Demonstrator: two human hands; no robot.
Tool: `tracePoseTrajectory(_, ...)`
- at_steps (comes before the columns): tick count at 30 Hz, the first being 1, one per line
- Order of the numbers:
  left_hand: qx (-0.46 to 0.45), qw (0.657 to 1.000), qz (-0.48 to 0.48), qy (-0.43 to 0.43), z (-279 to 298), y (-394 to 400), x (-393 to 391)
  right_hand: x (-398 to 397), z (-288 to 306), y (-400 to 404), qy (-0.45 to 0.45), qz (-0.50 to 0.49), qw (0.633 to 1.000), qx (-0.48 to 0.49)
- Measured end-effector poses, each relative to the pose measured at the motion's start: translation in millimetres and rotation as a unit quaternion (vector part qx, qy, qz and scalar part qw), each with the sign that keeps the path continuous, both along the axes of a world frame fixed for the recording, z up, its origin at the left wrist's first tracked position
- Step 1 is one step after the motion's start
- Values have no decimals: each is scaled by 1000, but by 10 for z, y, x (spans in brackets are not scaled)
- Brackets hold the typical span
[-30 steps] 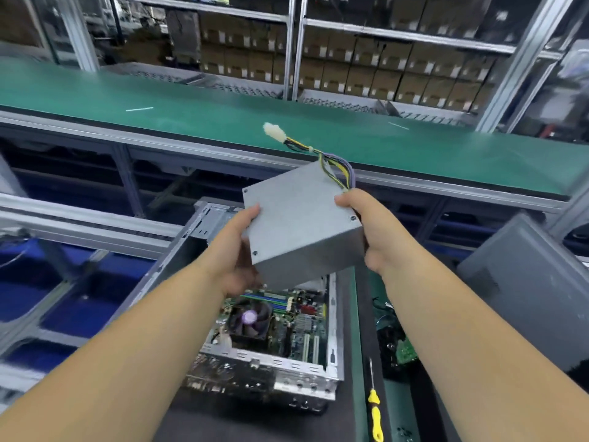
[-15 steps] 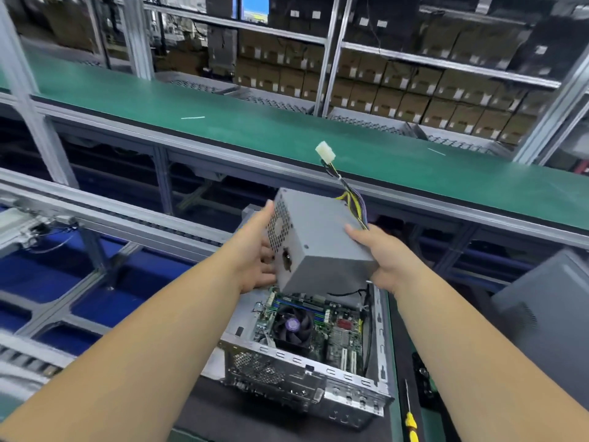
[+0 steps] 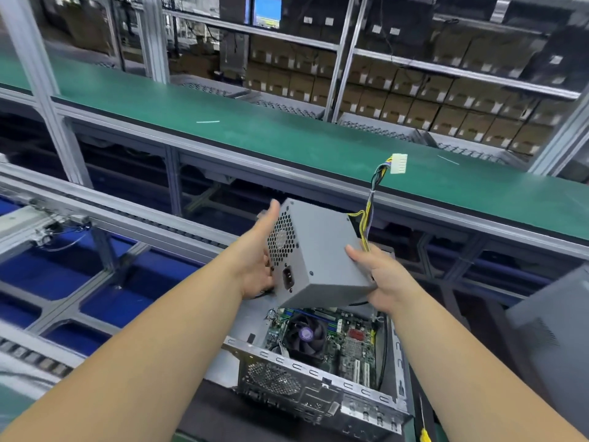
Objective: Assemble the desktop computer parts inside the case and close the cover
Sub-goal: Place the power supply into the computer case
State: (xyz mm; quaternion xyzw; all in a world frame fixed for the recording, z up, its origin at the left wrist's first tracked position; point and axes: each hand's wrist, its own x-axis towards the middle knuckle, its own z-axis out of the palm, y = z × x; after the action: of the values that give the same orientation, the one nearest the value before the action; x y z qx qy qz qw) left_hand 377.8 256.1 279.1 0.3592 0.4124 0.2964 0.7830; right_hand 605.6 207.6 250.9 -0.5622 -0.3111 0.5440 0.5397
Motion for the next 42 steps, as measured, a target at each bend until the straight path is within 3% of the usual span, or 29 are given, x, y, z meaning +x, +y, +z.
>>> tracePoseTrajectory(6,15,998,38,53,-174,46,-25,-179,-13,52,-97,21,995,-5)
tracePoseTrajectory(12,100,989,96,57,-297,67,-113,-384,119,197,-165,-82,982,-43)
tracePoseTrajectory(17,163,983,80,21,-352,99,-262,-480,348,291,-74,-186,978,-53)
tracePoseTrajectory(20,214,974,78,-2,-391,101,-337,-513,463,308,-79,-211,973,-58)
tracePoseTrajectory(23,283,957,59,13,-436,73,-383,-548,535,331,-86,-158,978,-106)
tracePoseTrajectory(31,450,869,29,205,-454,-61,-358,-499,592,512,-69,-20,975,-211)
tracePoseTrajectory(42,503,801,59,319,-592,-138,-284,-722,434,731,-185,106,953,-216)
